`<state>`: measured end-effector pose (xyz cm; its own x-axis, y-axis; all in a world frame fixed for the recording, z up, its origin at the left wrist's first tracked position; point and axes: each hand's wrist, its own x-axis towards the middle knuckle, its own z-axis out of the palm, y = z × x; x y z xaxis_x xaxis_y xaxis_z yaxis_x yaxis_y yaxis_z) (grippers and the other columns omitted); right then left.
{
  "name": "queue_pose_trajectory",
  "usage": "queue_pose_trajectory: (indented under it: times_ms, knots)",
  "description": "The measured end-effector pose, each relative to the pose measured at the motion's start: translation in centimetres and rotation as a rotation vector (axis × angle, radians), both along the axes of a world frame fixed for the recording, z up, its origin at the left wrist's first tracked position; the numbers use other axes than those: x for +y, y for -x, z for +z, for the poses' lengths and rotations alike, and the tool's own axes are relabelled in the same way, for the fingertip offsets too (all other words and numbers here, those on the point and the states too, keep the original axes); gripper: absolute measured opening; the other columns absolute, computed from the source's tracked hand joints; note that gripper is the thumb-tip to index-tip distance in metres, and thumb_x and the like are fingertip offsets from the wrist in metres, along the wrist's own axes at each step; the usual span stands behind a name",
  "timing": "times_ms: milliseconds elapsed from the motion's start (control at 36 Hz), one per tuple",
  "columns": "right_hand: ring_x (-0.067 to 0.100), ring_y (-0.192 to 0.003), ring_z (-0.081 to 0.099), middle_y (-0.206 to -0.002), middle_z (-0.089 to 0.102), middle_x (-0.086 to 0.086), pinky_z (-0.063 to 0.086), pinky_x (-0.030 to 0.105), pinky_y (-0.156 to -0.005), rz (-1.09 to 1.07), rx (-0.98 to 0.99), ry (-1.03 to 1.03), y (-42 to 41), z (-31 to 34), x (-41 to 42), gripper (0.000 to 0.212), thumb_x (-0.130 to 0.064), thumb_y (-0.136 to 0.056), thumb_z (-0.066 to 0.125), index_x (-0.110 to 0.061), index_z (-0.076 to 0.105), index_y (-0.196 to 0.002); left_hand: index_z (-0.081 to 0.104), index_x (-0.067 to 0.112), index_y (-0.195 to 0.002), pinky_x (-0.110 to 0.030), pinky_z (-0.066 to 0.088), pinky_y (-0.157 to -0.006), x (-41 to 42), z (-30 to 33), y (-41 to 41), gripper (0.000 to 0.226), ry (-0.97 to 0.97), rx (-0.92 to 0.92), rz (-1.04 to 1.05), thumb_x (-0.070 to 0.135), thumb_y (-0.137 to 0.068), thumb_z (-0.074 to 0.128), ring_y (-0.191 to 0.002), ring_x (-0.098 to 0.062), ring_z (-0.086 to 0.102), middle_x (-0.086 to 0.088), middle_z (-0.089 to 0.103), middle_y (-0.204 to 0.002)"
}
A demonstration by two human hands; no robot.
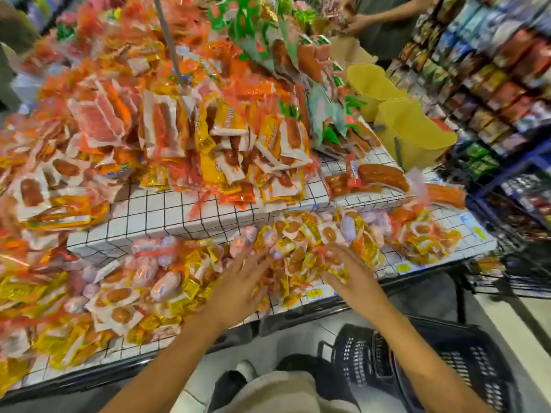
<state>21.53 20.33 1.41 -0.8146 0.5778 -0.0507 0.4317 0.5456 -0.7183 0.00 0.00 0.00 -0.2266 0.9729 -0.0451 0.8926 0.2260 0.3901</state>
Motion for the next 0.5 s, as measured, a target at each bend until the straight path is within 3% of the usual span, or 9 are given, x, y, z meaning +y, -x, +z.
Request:
queue_pose_trajectory:
  times_ms: [111,222,306,361,417,500]
  knots:
    - [0.009,-0.155,0.012,-0.165,0.020,-0.015,0.019,0.033,-0.124,-0.005,-0.031,-0.001,1.3,-0.5,2.6,0.071,-0.040,-0.097,0.066,-0.031,0.030,-0.157,0.032,0.018,-0.155,-0.046,0.017,-0.121,1.9,-0.4,-0.2,0.060,-0.072,-0.042,0.004,0.028,-0.100,0.054,-0.152,-0.030,0.008,-0.001,0.021,-0.164]
    - [0.018,-0.157,0.003,-0.169,0.010,-0.007,0.014,0.047,-0.127,0.085,-0.103,-0.094,4.4,-1.3,4.4,0.095,-0.051,-0.089,0.071,-0.028,0.014,-0.162,0.032,0.018,-0.155,-0.042,0.013,-0.121,2.9,-1.6,0.0,0.061,-0.060,-0.049,0.075,0.033,-0.100,0.053,-0.149,-0.019,0.004,-0.002,0.024,-0.164]
    - [0.025,-0.157,-0.003,-0.170,0.000,-0.001,0.006,0.050,-0.127,0.132,-0.196,-0.192,6.6,-2.5,4.9,0.117,-0.071,-0.079,0.069,-0.024,0.002,-0.163,0.048,0.011,-0.146,-0.050,0.030,-0.114,3.6,-1.8,-0.3,0.057,-0.104,-0.015,0.080,0.028,-0.093,0.064,-0.147,-0.029,0.026,-0.011,0.042,-0.155]
    - [0.025,-0.157,-0.006,-0.171,-0.004,0.002,0.002,0.049,-0.127,0.137,-0.253,-0.242,7.7,-3.3,5.1,0.127,-0.078,-0.074,0.066,-0.019,-0.003,-0.163,0.051,0.010,-0.143,-0.051,0.035,-0.111,3.7,-1.9,-0.7,0.055,-0.111,-0.002,0.116,0.029,-0.093,0.063,-0.144,-0.028,0.026,-0.012,0.045,-0.152]
    - [0.025,-0.157,-0.003,-0.171,-0.001,0.003,0.002,0.048,-0.127,0.123,-0.284,-0.283,8.4,-4.0,5.1,0.131,-0.083,-0.071,0.064,-0.017,-0.003,-0.162,0.047,0.013,-0.147,-0.050,0.033,-0.115,3.6,-2.0,-1.1,0.054,-0.088,-0.029,0.167,0.033,-0.098,0.057,-0.148,-0.028,0.024,-0.010,0.038,-0.157]
    - [0.025,-0.156,0.010,-0.168,0.015,0.006,0.009,0.046,-0.126,0.083,-0.235,-0.259,9.0,-4.6,5.4,0.123,-0.083,-0.073,0.063,-0.017,0.011,-0.162,0.043,0.016,-0.149,-0.050,0.029,-0.119,3.5,-1.9,-1.9,0.053,-0.057,-0.090,0.217,0.031,-0.099,0.054,-0.149,-0.032,0.027,-0.008,0.032,-0.160]
